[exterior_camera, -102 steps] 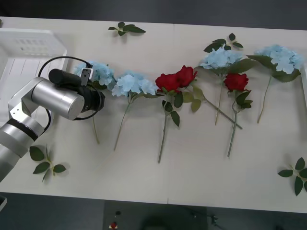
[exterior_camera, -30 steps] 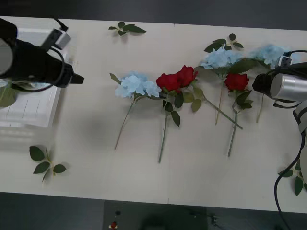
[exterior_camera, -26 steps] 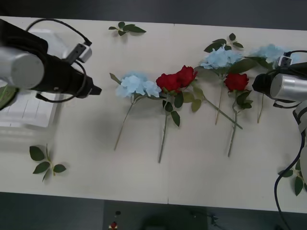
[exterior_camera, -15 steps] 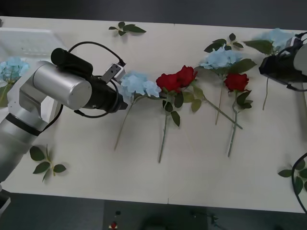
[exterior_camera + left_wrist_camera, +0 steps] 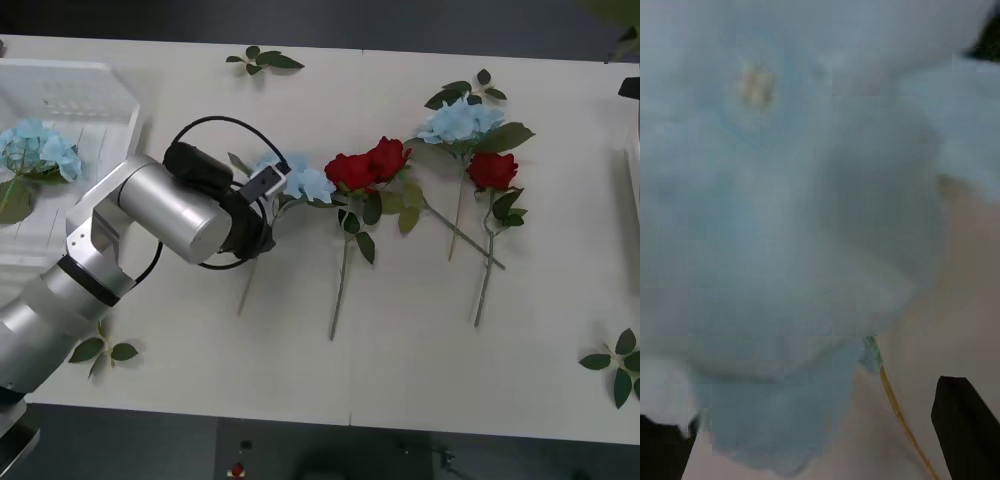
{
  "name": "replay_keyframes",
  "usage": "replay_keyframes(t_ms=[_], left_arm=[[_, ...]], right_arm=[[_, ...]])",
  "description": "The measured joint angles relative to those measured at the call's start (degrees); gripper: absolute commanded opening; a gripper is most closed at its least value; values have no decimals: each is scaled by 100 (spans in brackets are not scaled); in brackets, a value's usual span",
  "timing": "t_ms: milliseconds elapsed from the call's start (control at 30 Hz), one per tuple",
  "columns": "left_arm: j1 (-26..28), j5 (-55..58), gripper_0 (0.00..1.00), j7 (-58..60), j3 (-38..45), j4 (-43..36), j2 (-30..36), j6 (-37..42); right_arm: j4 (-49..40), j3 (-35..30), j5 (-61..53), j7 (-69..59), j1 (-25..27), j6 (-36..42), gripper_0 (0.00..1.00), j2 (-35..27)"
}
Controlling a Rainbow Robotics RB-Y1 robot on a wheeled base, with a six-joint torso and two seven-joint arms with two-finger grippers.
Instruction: Put the red flowers into the right box and the blue flowers into the left box
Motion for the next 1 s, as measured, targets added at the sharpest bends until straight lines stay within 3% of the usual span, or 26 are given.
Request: replay_keyframes(t_ms=[233, 467, 700, 867, 1000], left_arm=[[0, 185, 85, 0, -259, 416, -11, -418], [7, 489, 85, 0, -194, 501, -98, -755], [660, 1367, 85, 0, 570, -1013, 559, -754], [1493, 2404, 85, 0, 1288, -2095, 1439, -754], [2146, 3451, 86, -4, 2086, -2637, 1727, -780]], right_arm=[[-1480, -18, -1548, 1603, 1218, 0, 0, -3], [-2741, -14, -2195, 2519, 1853, -337, 0, 425], [-3426, 119, -2489, 2762, 1999, -521, 0, 1020], [-3538, 716, -2488, 2763, 1930, -884, 0, 1390], [-3539, 1173, -2397, 2763, 1723, -1054, 0, 1581]])
